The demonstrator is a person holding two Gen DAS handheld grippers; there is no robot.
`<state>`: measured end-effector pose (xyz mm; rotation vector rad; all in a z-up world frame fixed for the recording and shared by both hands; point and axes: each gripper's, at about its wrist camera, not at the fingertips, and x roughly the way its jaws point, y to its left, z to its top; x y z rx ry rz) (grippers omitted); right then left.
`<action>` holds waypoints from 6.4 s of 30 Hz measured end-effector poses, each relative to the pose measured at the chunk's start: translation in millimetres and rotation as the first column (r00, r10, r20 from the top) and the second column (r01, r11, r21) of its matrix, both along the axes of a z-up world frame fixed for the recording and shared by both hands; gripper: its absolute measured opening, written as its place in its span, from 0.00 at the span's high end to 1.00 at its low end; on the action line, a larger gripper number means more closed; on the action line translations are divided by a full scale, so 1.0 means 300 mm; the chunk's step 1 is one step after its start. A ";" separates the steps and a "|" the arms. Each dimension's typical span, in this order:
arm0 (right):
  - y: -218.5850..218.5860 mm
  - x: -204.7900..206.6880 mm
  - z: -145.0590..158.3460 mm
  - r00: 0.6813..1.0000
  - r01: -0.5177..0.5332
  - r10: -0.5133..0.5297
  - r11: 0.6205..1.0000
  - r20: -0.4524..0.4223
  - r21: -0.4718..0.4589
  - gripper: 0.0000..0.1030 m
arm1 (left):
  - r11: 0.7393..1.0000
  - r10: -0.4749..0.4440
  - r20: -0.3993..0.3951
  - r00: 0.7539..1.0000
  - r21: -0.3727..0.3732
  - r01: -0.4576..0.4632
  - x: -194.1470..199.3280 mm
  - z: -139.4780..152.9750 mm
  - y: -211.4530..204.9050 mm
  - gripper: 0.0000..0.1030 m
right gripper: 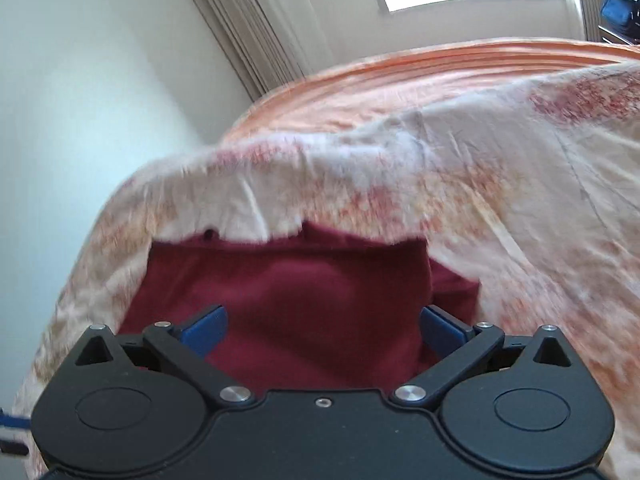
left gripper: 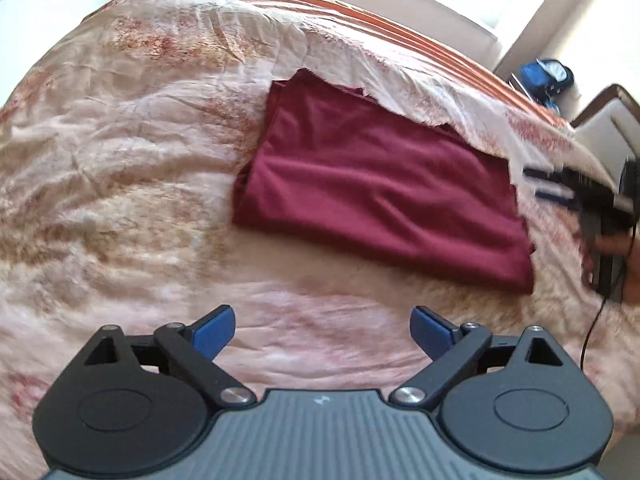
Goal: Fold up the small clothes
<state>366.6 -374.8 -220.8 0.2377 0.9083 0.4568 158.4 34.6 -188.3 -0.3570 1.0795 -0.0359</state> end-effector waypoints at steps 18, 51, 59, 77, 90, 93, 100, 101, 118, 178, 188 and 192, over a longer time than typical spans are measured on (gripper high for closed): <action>-0.133 -0.351 0.110 0.988 0.091 -0.061 0.971 -0.139 0.223 0.00 | 0.988 -0.083 -0.017 0.996 0.129 0.085 0.242 0.099 -0.158 0.01; 1.474 0.334 0.035 0.143 -0.868 0.920 -0.060 -0.365 -0.493 0.11 | 0.949 0.027 0.100 0.995 -0.315 0.005 0.327 -0.378 0.364 0.01; 1.598 0.438 -0.158 -0.111 -0.840 0.771 -0.410 -0.627 -0.354 0.20 | 0.929 0.030 0.109 0.994 -0.370 0.013 0.368 -0.402 0.366 0.01; 1.571 0.445 -0.068 -0.361 -0.787 0.696 -0.585 -0.621 -0.198 0.89 | 0.906 0.023 0.120 0.993 -0.422 0.030 0.493 -0.462 0.415 0.01; 1.419 0.422 0.114 -0.302 -0.805 0.816 -0.495 -0.493 -0.327 0.89 | 0.896 -0.024 0.150 0.988 -0.436 0.088 0.497 -0.458 0.402 0.60; 1.392 0.411 0.113 -0.286 -0.809 0.830 -0.477 -0.478 -0.344 0.89 | 0.922 -0.046 0.179 0.983 -0.371 0.111 0.478 -0.386 0.370 0.77; 1.289 0.412 0.182 -0.241 -0.821 0.867 -0.421 -0.436 -0.384 0.89 | 0.956 -0.056 0.213 0.975 -0.271 0.114 0.449 -0.228 0.269 0.80; 1.266 0.412 0.193 -0.234 -0.821 0.869 -0.416 -0.435 -0.390 0.89 | 0.958 -0.059 0.217 0.974 -0.263 0.116 0.448 -0.211 0.253 0.80; 0.853 0.322 0.338 -0.104 -0.810 0.936 -0.275 -0.336 -0.517 0.89 | 0.965 -0.113 0.303 0.946 -0.194 0.177 0.380 -0.019 -0.125 0.81; 0.016 0.245 0.134 0.467 -0.679 0.884 0.369 0.014 -0.635 0.35 | 0.862 -0.490 0.202 0.848 -0.033 0.506 0.418 -0.228 -0.946 0.32; 0.034 0.208 -0.051 0.608 -0.663 0.794 0.490 -0.025 -0.566 0.34 | 0.829 -0.543 0.212 0.813 -0.019 0.559 0.359 -0.221 -1.008 0.22; -0.005 0.179 0.002 0.663 -0.616 0.749 0.562 0.022 -0.553 0.34 | 0.825 -0.544 0.209 0.813 -0.042 0.563 0.353 -0.234 -1.017 0.17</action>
